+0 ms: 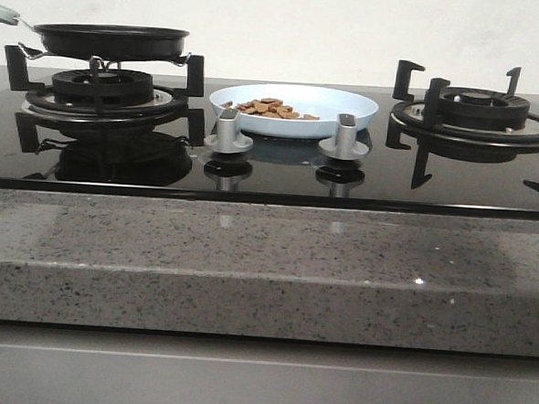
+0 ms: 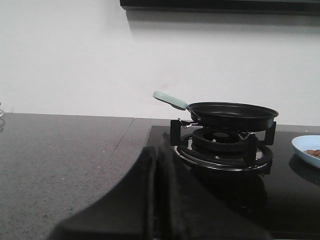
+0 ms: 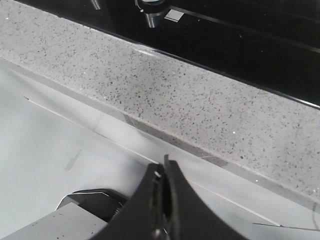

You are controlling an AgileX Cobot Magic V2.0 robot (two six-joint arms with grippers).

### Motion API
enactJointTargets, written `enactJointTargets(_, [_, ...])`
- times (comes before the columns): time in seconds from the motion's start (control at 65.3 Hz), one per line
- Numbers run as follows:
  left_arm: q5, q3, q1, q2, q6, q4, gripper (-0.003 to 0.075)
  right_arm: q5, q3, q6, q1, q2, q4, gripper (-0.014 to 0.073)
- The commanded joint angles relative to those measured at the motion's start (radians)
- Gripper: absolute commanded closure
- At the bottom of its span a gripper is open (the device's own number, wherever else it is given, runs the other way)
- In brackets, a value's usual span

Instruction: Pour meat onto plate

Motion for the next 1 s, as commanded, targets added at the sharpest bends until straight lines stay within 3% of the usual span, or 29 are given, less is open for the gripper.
enactJointTargets(0.0, [-0.076, 0.007, -0.003, -0.018, -0.008, -0.008, 0.0741, -0.050, -0.026, -0.009, -0.003, 0.001, 0.012, 0.0662])
enactJointTargets(0.26, [-0.076, 0.007, -0.003, -0.018, -0.008, -0.008, 0.0741, -0.050, -0.026, -0.009, -0.003, 0.001, 0.012, 0.0662])
enactJointTargets(0.368, [-0.076, 0.007, -0.003, -0.018, -0.008, -0.008, 0.0741, -0.118, -0.013, -0.009, -0.003, -0.028, -0.060, 0.0662])
enactJointTargets(0.551, [-0.076, 0.007, -0.003, -0.018, -0.008, -0.008, 0.0741, -0.442, 0.134, -0.009, -0.061, -0.159, -0.149, 0.0662])
enactJointTargets(0.72, [-0.076, 0.007, -0.003, -0.018, -0.008, -0.008, 0.0741, -0.799, 0.380, -0.009, -0.157, -0.323, -0.151, 0.0662])
enactJointTargets(0.827, [-0.076, 0.007, -0.003, -0.018, -0.008, -0.008, 0.0741, -0.920, 0.501, -0.009, -0.194, -0.415, -0.132, 0.0662])
enactJointTargets(0.98, [-0.076, 0.007, -0.003, -0.018, -0.008, -0.008, 0.0741, -0.976, 0.613, -0.009, -0.200, -0.508, -0.132, 0.0662])
